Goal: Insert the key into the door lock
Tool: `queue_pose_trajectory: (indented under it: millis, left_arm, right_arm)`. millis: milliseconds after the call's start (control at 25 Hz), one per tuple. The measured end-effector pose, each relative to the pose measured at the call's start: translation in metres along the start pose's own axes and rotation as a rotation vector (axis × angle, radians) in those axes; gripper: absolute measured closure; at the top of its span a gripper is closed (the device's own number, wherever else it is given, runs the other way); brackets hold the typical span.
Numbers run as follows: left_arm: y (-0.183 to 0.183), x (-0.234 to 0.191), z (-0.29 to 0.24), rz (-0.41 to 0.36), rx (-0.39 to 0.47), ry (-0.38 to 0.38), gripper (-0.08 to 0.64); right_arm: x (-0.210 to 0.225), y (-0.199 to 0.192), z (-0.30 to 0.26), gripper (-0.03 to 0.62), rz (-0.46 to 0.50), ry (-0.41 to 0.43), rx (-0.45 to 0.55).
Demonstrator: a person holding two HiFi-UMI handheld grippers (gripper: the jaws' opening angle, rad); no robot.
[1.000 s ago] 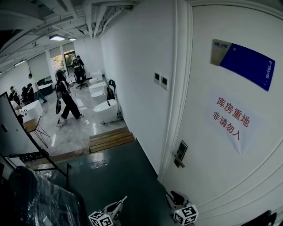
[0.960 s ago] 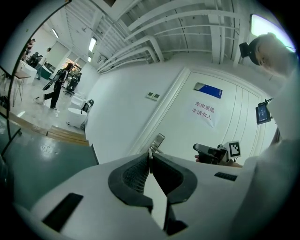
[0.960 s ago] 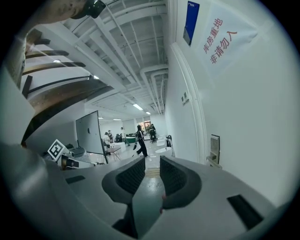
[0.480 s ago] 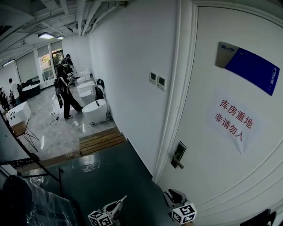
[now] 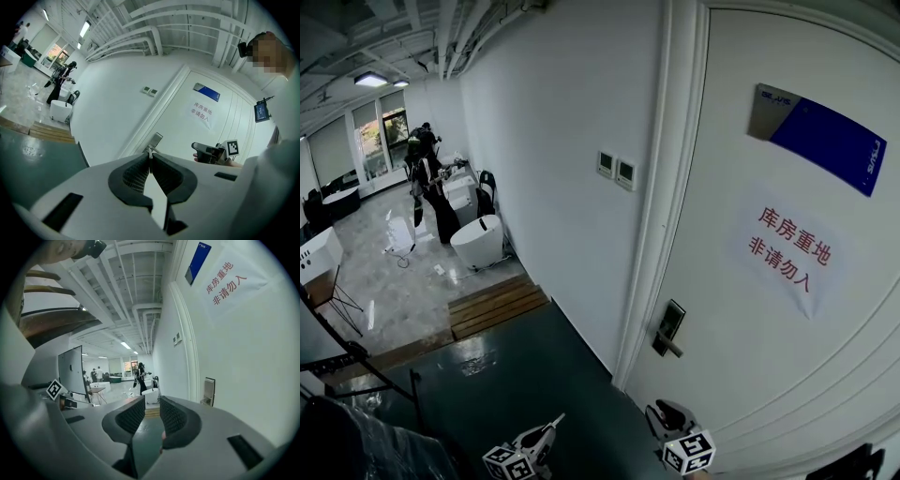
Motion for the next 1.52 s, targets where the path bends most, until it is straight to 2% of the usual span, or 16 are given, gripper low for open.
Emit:
queue_pose_trajectory:
  millis: [240,440,920,1200,1520]
  left_arm:
    - [0.004,-0.012,-0.01,-0.021,-0.024,-0.039,0.529]
    - [-0.004,-0.033,-0.023,-0.028,-0.051,-0.018,0.529]
    - [0.027,-0.017,-0.093,0.003,-0.052,-0.003,0.529]
    - [0.026,-0.018,-0.139,-0.004,-0.061,0.004,0.529]
    - [0.019,-0.002,-0.193,-0.022,-0.096,-0.034,0.529]
  right_arm:
    - [0.01,0.003,-0.003,0.495,-0.002,-0.053,0.025]
    - [0.027,0.001,-0.008,0.495,-0.014,-0.07,0.023]
    - [0.096,0.028,-0.032,0.495,0.021,-0.076,0.022]
    - [0.13,0.03,-0.035,0.495,0.013,-0.077,0.027]
    - [0.166,0.031,-0.024,0.495,0.024,-0.093,0.047]
Point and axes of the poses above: the fingertips, and each gripper's own axes: z backward along the fingers, x to its right, y out of its top, the point moved 1 cm from there along z, backward along the fingers, and after that the axes turned 6 degrees about -y, right-handed, at the moved point
